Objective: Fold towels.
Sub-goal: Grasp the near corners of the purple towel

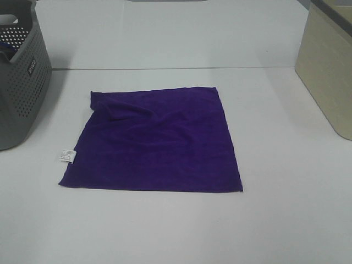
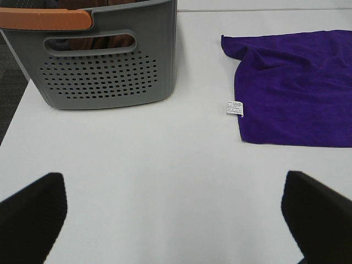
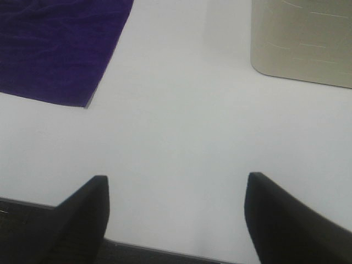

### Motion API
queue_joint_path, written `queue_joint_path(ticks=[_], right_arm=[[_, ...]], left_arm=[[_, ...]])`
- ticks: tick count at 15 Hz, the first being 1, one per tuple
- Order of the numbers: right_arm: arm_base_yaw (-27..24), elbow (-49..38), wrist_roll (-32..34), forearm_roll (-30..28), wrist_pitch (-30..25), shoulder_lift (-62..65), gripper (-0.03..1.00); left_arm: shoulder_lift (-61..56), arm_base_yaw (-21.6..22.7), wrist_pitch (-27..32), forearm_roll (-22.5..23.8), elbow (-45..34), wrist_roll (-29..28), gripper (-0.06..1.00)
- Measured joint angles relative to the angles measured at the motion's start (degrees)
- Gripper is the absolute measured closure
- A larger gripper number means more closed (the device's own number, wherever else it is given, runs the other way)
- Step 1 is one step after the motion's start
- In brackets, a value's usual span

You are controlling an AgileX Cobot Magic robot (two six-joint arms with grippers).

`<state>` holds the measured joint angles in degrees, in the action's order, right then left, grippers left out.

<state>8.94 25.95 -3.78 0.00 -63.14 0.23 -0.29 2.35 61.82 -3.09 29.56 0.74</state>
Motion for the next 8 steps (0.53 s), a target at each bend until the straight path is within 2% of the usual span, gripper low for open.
queue_joint_path(ticks=[8], right_arm=[[0.00, 0.00, 0.00, 0.29, 0.00, 0.00, 0.27]], left_arm=[[0.00, 0.00, 0.00, 0.00, 0.00, 0.11, -0.05]])
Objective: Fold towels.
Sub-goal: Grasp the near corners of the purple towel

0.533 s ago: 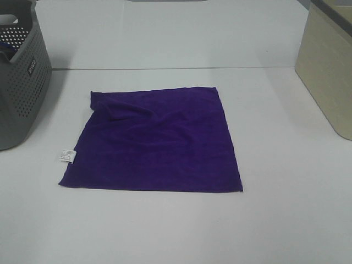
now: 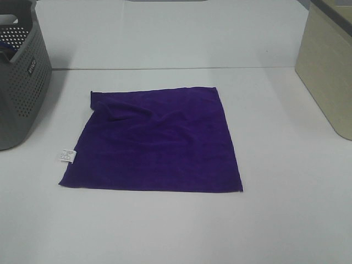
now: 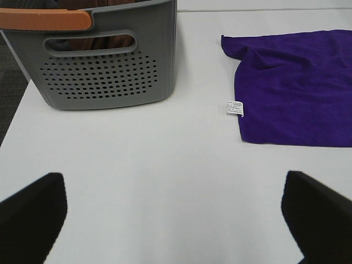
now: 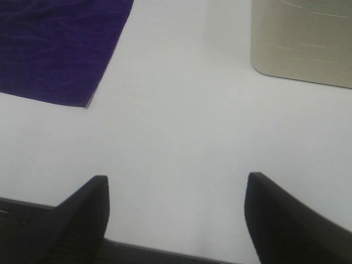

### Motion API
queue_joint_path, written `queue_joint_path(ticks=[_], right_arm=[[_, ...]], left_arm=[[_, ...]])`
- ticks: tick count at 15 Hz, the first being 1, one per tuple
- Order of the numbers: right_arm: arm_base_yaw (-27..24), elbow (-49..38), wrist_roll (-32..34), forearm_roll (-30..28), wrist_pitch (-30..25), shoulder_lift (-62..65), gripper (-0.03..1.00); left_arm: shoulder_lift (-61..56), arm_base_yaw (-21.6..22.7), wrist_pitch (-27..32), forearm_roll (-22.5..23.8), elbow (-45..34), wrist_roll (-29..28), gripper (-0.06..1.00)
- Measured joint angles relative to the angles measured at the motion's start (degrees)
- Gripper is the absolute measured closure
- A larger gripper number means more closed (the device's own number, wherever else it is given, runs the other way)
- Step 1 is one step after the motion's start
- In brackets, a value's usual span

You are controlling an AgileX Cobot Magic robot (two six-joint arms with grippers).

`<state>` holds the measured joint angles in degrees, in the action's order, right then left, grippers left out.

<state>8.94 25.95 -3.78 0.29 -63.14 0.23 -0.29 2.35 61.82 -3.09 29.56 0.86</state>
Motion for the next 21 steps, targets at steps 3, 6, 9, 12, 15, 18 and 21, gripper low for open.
queue_joint_path(ticks=[3, 6, 9, 12, 15, 18, 21], right_arm=[[0.00, 0.00, 0.34, 0.00, 0.00, 0.00, 0.25], [0.00, 0.00, 0.40, 0.00, 0.00, 0.00, 0.06], [0.00, 0.00, 0.40, 0.00, 0.00, 0.00, 0.01], [0.00, 0.00, 0.40, 0.00, 0.00, 0.00, 0.01], [0.00, 0.00, 0.40, 0.00, 0.00, 0.00, 0.01], [0.00, 0.00, 0.40, 0.00, 0.00, 0.00, 0.01], [0.00, 0.00, 0.40, 0.00, 0.00, 0.00, 0.01]], left_arm=[[0.00, 0.00, 0.00, 0.00, 0.00, 0.00, -0.05], [0.00, 0.00, 0.00, 0.00, 0.00, 0.00, -0.05], [0.00, 0.00, 0.00, 0.00, 0.00, 0.00, -0.05], [0.00, 0.00, 0.00, 0.00, 0.00, 0.00, -0.05], [0.00, 0.00, 0.00, 0.00, 0.00, 0.00, -0.05], [0.00, 0.00, 0.00, 0.00, 0.00, 0.00, -0.05], [0.00, 0.00, 0.00, 0.00, 0.00, 0.00, -0.05]])
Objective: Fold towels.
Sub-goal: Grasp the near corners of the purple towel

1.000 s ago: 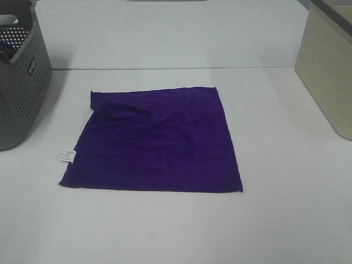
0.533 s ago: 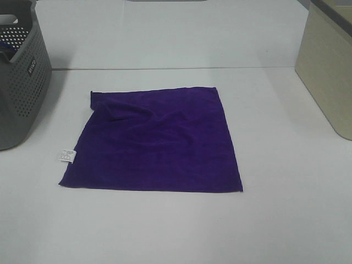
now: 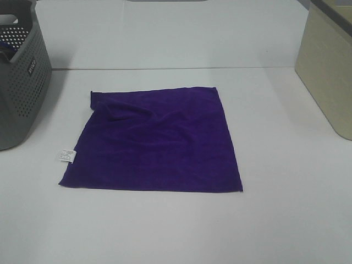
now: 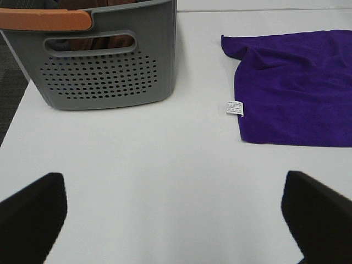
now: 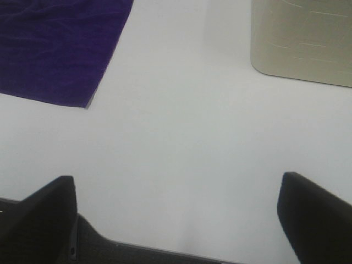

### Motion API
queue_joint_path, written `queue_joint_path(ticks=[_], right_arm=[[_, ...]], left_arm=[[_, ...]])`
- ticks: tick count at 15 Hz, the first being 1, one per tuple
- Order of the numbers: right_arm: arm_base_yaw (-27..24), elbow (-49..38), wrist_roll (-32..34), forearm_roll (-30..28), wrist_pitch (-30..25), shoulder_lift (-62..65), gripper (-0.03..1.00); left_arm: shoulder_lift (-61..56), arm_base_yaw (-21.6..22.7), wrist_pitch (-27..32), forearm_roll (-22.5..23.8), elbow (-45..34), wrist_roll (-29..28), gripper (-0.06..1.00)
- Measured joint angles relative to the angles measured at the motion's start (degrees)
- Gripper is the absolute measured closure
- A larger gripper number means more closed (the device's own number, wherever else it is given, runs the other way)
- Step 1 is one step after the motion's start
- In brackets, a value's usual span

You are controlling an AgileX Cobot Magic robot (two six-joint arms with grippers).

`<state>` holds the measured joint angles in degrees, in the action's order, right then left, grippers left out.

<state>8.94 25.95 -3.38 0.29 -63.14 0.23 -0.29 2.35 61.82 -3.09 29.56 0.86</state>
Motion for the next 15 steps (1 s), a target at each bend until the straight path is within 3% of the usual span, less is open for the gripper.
queue_joint_path(ticks=[15], right_arm=[[0.00, 0.00, 0.00, 0.00, 0.00, 0.00, 0.01]], left_arm=[[0.00, 0.00, 0.00, 0.00, 0.00, 0.00, -0.05]])
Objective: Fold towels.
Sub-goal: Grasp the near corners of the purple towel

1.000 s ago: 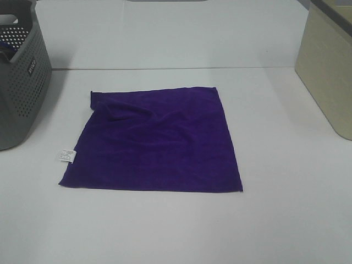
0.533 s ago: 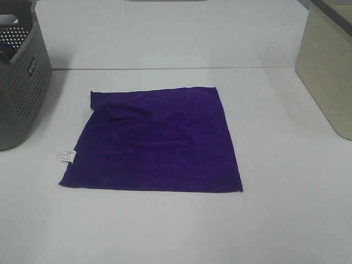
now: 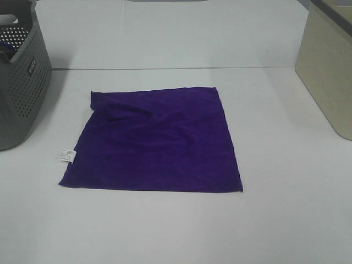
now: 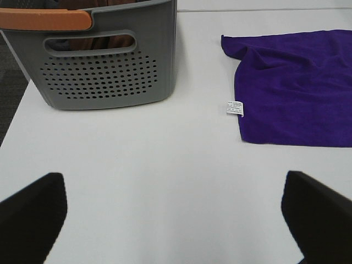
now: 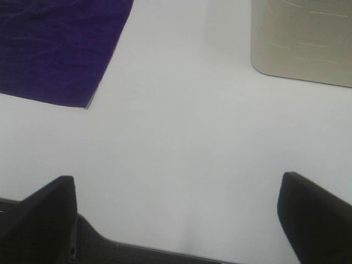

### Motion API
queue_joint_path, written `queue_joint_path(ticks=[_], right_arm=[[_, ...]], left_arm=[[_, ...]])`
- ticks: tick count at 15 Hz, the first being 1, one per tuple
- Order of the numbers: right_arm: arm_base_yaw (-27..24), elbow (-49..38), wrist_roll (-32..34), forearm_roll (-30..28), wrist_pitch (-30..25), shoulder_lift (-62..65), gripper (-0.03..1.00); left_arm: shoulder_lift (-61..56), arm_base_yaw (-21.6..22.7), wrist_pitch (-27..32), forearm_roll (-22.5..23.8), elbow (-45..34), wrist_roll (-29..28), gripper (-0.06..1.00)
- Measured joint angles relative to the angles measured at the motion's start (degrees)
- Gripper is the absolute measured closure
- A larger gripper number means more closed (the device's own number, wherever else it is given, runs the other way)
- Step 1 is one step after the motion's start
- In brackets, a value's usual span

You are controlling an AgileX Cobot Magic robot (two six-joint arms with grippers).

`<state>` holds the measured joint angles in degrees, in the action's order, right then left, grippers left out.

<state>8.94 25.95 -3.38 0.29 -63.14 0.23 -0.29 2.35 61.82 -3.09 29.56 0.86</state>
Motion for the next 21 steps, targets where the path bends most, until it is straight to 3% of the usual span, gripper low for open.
queue_joint_path(ticks=[9, 10, 13, 17, 19, 21], right_arm=[[0.00, 0.97, 0.06, 0.06, -0.63, -0.57, 0.01], [0.00, 3.04, 0.17, 0.11, -1.78, -3.50, 0.01], [0.00, 12.55, 2.86, 0.23, -5.84, -18.28, 0.01], [0.00, 27.62, 3.38, 1.60, -6.53, -49.10, 0.01], [0.00, 30.54, -0.17, 3.78, -4.93, -61.42, 0.01], [0.00, 30.65, -1.95, 6.42, 0.00, -70.82, 0.01]], left_arm=[[0.11, 0.00, 0.17, -0.46, 0.11, -0.86, -0.05], [1.78, 0.00, 2.23, -0.63, 1.66, -1.72, -0.05], [15.99, 0.00, 7.79, -0.63, 11.00, -1.95, -0.05], [43.26, 0.00, 7.62, -1.15, 23.95, -1.32, -0.05], [53.86, 0.00, 5.96, -3.84, 24.92, 1.20, -0.05], [62.80, 0.00, 1.15, -8.31, 24.52, 5.44, -0.05]])
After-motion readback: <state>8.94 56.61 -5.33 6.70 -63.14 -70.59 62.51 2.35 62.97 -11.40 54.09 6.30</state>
